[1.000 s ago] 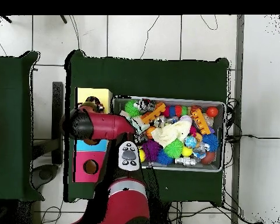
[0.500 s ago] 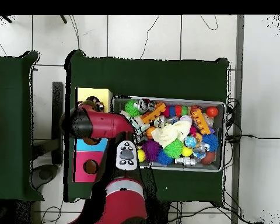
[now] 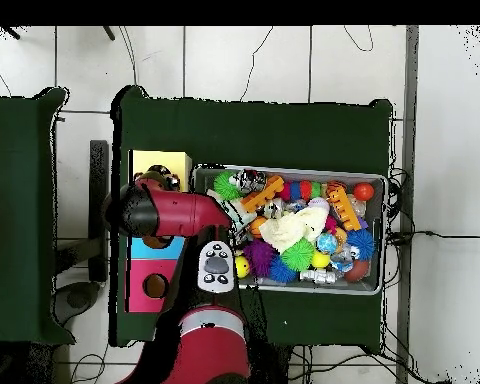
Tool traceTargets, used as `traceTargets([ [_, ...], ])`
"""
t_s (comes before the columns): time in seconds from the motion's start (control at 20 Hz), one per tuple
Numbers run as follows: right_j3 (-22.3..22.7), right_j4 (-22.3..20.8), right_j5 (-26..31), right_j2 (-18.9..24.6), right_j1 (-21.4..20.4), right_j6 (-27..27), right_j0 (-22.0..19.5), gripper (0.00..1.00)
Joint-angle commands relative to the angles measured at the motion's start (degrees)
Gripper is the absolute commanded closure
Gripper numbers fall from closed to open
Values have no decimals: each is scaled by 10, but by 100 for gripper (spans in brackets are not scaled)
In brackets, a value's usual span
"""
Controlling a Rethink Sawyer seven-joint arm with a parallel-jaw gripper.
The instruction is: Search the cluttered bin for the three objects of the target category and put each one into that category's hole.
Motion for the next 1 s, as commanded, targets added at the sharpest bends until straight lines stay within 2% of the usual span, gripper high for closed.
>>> traceTargets([
  [0.05, -14, 19, 76, 6, 70, 98, -6, 0],
  [0.3, -23, 24, 104, -3, 69, 102, -4, 0],
  [0.5, -6, 24, 138, -2, 26, 99, -12, 0],
  [0.6, -3, 20, 141, -2, 20, 95, -12, 0],
  [0.7, -16, 18, 137, -9, 39, 96, -5, 0],
  [0.9, -16, 15, 141, -4, 41, 90, -7, 0],
  [0.95, -17, 14, 144, -3, 41, 89, -8, 100],
  [1.0, -15, 13, 142, -2, 40, 88, -8, 100],
])
